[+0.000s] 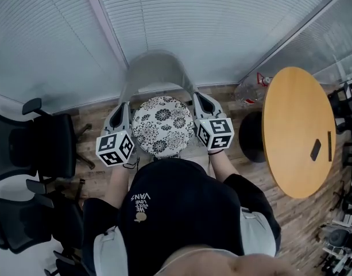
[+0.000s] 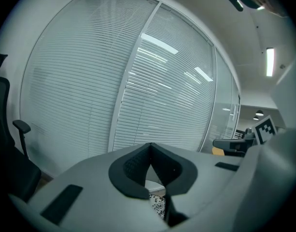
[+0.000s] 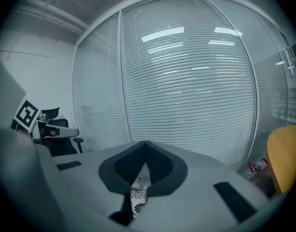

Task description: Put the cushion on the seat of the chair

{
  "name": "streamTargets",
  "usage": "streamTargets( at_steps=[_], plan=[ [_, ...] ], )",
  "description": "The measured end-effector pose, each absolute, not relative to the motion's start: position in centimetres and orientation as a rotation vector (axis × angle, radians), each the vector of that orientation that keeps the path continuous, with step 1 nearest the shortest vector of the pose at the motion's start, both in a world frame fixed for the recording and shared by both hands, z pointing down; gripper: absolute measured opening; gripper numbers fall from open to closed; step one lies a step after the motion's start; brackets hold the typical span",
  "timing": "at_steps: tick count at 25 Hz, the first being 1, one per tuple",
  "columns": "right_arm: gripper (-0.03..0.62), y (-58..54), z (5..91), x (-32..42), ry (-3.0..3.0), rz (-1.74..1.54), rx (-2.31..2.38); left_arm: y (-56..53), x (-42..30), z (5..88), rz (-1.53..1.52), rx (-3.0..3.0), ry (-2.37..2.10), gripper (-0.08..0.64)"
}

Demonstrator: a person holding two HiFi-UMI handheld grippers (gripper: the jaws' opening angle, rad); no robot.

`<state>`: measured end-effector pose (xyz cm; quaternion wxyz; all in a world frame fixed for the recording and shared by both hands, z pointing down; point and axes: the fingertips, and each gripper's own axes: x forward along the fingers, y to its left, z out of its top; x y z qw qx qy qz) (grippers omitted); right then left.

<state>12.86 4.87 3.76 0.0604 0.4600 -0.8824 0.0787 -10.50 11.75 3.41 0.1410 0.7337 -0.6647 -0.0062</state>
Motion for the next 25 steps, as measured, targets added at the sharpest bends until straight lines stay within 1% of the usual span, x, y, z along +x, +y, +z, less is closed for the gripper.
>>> streamTargets(
  at_steps=[25],
  plan=[
    [0.017, 3.4, 3.5, 11.5, -2.678, 0.226, 1.367, 10.2, -11.2, 3.3, -0.009, 2.135, -1.902, 0.011]
  ],
)
